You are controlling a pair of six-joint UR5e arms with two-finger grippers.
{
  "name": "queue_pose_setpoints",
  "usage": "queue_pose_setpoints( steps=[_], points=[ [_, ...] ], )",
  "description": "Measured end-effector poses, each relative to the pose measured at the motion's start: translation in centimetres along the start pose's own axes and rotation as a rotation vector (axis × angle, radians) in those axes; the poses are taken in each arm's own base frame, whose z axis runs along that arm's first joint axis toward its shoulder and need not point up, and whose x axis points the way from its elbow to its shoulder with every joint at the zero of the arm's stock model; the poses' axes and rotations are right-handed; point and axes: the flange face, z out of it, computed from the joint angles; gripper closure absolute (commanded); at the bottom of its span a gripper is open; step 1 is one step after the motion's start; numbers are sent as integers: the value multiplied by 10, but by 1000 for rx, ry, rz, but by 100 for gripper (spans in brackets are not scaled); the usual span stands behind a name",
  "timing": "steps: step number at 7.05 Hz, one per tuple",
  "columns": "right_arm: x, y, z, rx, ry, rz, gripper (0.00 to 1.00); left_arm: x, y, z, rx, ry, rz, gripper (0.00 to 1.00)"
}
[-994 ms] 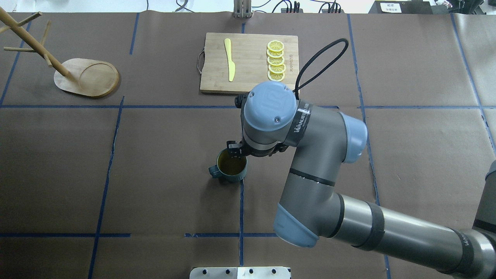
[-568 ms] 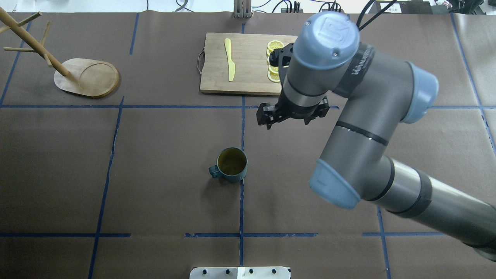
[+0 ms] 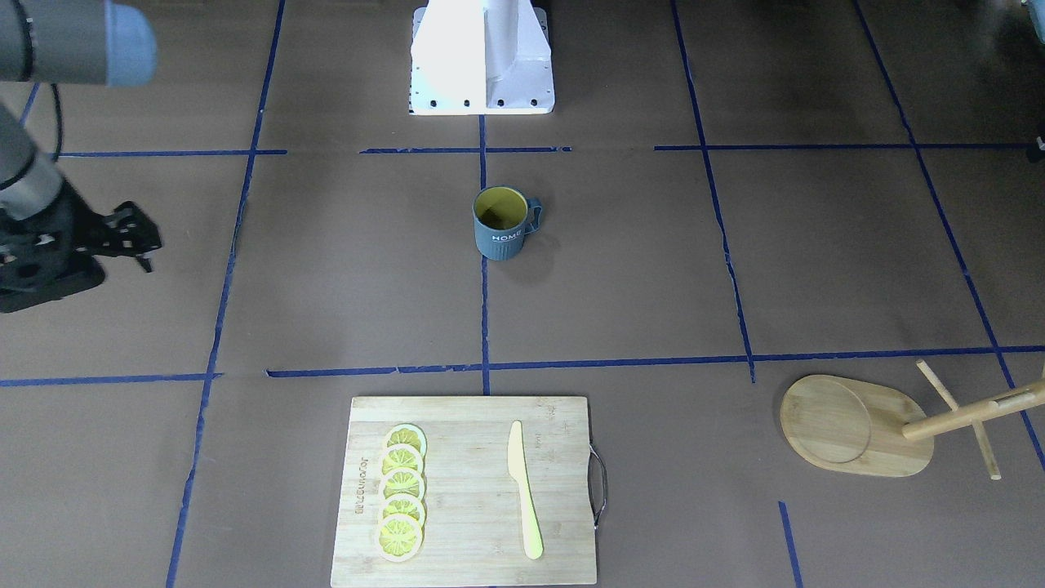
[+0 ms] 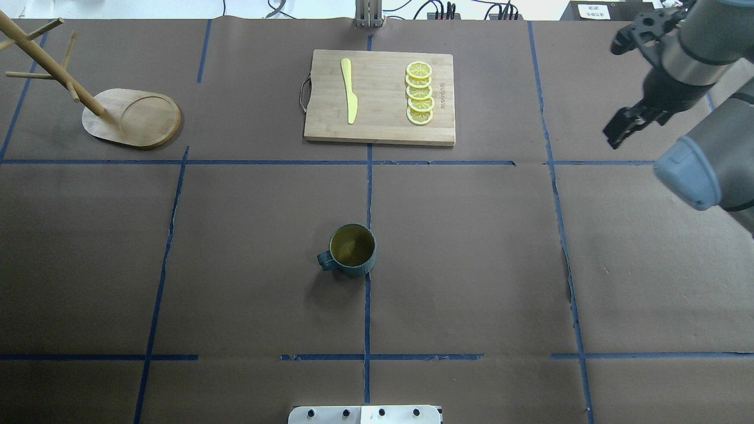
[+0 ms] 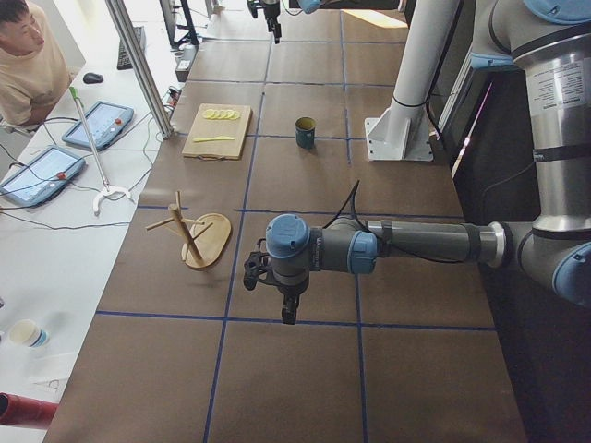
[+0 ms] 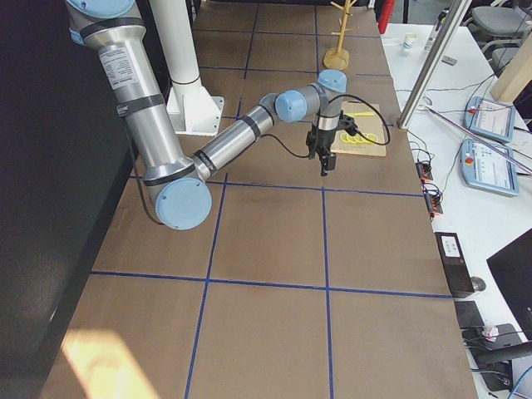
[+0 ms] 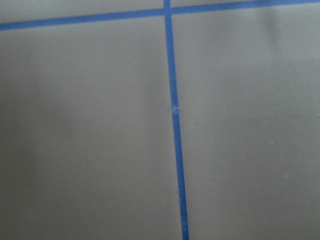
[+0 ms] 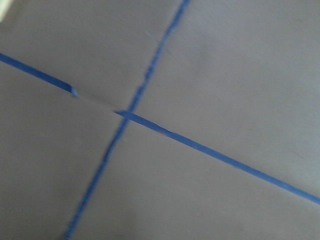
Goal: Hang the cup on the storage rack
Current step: 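Release the mug and withdraw the right arm away from it, then move the left gripper to the teal mug's handle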
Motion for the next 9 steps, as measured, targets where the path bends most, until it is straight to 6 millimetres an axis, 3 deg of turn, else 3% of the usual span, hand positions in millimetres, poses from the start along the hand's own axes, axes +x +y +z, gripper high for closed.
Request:
queue_pose_setpoints(
  steps=[2, 3, 4, 5, 7, 9],
  points=[
    [133, 73, 16, -52, -49, 31, 0, 18, -37, -19, 48, -4, 49, 0],
    [185, 126, 30, -61, -76, 72, 0, 28, -50, -28, 70, 3, 76, 0],
    [215, 177, 49, -48, -92, 103, 0, 36, -55, -32, 89, 15, 104, 0],
    [225, 201, 59, -24, -93, 119, 0, 66, -64, -26, 109, 45, 200, 0],
    [226, 207, 61, 11, -88, 135, 0, 160, -77, 11, 127, 145, 449, 0],
    [225, 205, 61, 34, -82, 122, 0, 280, -80, 59, 151, 259, 662, 0]
  ],
)
